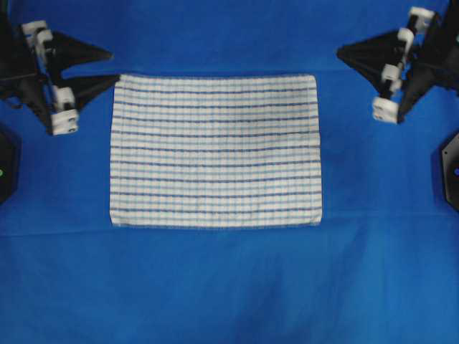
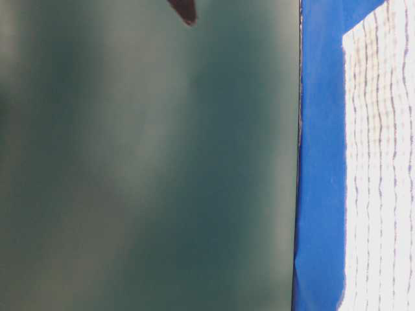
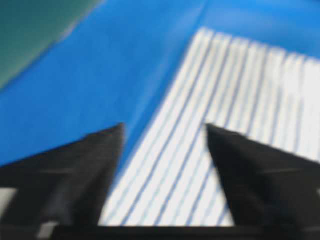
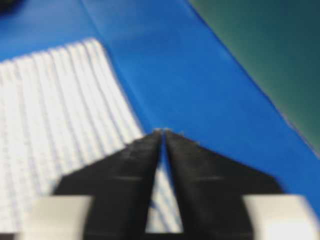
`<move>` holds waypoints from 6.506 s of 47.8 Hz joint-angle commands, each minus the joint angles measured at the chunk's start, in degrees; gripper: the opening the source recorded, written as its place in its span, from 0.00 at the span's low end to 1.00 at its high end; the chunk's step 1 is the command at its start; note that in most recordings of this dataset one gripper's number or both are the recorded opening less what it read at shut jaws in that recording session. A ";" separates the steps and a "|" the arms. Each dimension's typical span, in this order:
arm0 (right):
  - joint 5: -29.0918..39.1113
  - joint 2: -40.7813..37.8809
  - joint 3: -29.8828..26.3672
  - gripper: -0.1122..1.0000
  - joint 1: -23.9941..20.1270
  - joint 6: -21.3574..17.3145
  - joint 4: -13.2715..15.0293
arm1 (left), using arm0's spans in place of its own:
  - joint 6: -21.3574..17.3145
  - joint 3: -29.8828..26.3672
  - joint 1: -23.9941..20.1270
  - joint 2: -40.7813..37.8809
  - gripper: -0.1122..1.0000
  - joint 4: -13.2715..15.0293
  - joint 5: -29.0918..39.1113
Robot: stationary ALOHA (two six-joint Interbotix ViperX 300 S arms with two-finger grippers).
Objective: Fold the blue towel.
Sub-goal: 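Move both grippers to the far corners of the striped towel and grasp them, then pull both held corners toward the near edge, folding the towel in half, then release the corners and lift both grippers away from the folded towel, then grasp the left and right ends of the folded strip with both grippers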
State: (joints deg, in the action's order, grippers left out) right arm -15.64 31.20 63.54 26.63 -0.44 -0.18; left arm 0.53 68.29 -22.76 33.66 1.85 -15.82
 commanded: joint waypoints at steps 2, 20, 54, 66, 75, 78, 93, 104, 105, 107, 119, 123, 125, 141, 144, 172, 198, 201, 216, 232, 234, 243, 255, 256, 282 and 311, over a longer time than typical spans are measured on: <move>-0.09 -4.92 -2.02 0.53 2.11 0.00 -0.18 | 0.00 -0.62 -2.64 -4.92 0.78 0.09 -1.23; -0.70 -22.32 -5.80 0.61 3.78 0.44 -0.18 | -0.35 -0.44 -8.26 -20.13 0.83 0.09 -7.65; -4.57 -37.71 -9.76 0.52 4.92 0.62 -0.18 | 0.00 -1.32 -10.46 -32.70 0.78 0.09 -10.63; -2.37 -37.53 -9.49 0.15 4.83 0.70 -0.09 | 0.00 -1.41 -9.84 -32.70 0.23 0.00 -8.44; -2.29 -37.35 -9.49 0.15 4.83 0.53 -0.09 | 0.00 -1.41 -9.14 -32.61 0.12 0.09 -8.44; -2.29 -36.83 -9.40 0.15 4.83 0.35 -0.09 | 0.00 -1.49 -9.05 -32.34 0.12 0.09 -8.44; -1.23 -31.46 -8.26 0.15 4.13 -0.09 -0.18 | -0.09 -3.96 -5.71 -27.77 0.12 0.09 -8.09; -1.23 -30.67 -8.09 0.15 3.43 -0.18 -0.18 | -0.09 -4.22 -5.27 -25.49 0.12 0.09 -6.15; -1.23 -30.67 -8.17 0.15 3.34 -0.18 -0.18 | -0.09 -4.13 -5.27 -25.31 0.12 0.09 -5.98; -1.14 -30.67 -8.09 0.15 3.34 -0.26 -0.26 | 0.00 -4.04 -5.10 -25.05 0.12 0.09 -5.63; 0.44 -28.13 -6.86 0.15 -0.79 -2.29 -0.44 | 1.49 -2.02 -0.97 -23.12 0.12 0.09 -3.96; 1.23 -26.28 -5.98 0.15 -3.52 -3.34 -0.62 | 2.81 -0.88 1.85 -22.06 0.12 0.09 -3.69; 1.41 -25.22 -5.45 0.15 -4.92 -3.87 -0.70 | 3.34 -0.35 3.34 -21.53 0.12 0.09 -3.60; 5.10 -16.17 -1.05 0.15 -17.23 -9.67 -2.20 | 9.84 3.16 17.67 -15.29 0.12 0.09 -1.32; 5.54 -15.29 -0.53 0.15 -19.34 -10.81 -2.37 | 11.25 3.43 19.86 -14.33 0.12 0.00 -1.05; 6.94 -14.50 0.18 0.15 -32.08 -18.19 -2.90 | 16.87 3.87 31.55 -13.80 0.12 0.09 0.35; 7.56 -15.56 -0.53 0.15 -33.57 -19.34 -2.90 | 16.70 2.46 33.05 -15.38 0.12 0.09 0.35; 8.26 -15.91 -0.88 0.15 -33.57 -19.34 -2.90 | 16.61 2.20 33.05 -15.64 0.12 0.09 0.62; 9.84 -17.84 -3.52 0.56 -33.57 -19.25 -2.90 | 16.70 1.41 33.05 -14.24 0.47 0.09 3.60; 11.43 -13.97 -3.43 0.67 -29.36 -18.37 -1.32 | 15.56 1.76 27.25 -4.48 0.73 -0.26 9.76; 11.69 -13.97 -3.34 0.67 -27.77 -18.37 -0.70 | 15.12 2.11 25.49 -3.78 0.72 -0.35 9.76; 12.66 -13.97 -3.60 0.67 -22.15 -18.11 2.20 | 10.20 2.37 19.34 -3.69 0.72 -0.35 9.93; 13.01 -14.06 -3.34 0.67 -18.46 -18.11 4.22 | 7.38 2.11 17.31 -5.36 0.72 -0.35 9.49; 12.92 -14.15 -3.25 0.67 -18.54 -18.11 4.22 | 7.38 2.11 17.31 -5.54 0.72 -0.35 9.49; 10.55 -25.75 -4.39 0.67 -17.67 -18.11 4.13 | 7.47 1.76 17.05 -22.59 0.72 -0.18 0.26; 9.40 -29.18 -4.04 0.63 -16.96 -18.11 4.22 | 7.56 1.58 16.17 -23.91 0.57 -0.09 3.52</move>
State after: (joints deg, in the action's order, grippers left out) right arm -6.42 1.93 59.77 9.40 -18.46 3.96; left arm 8.00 70.58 -6.42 9.32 1.67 -13.10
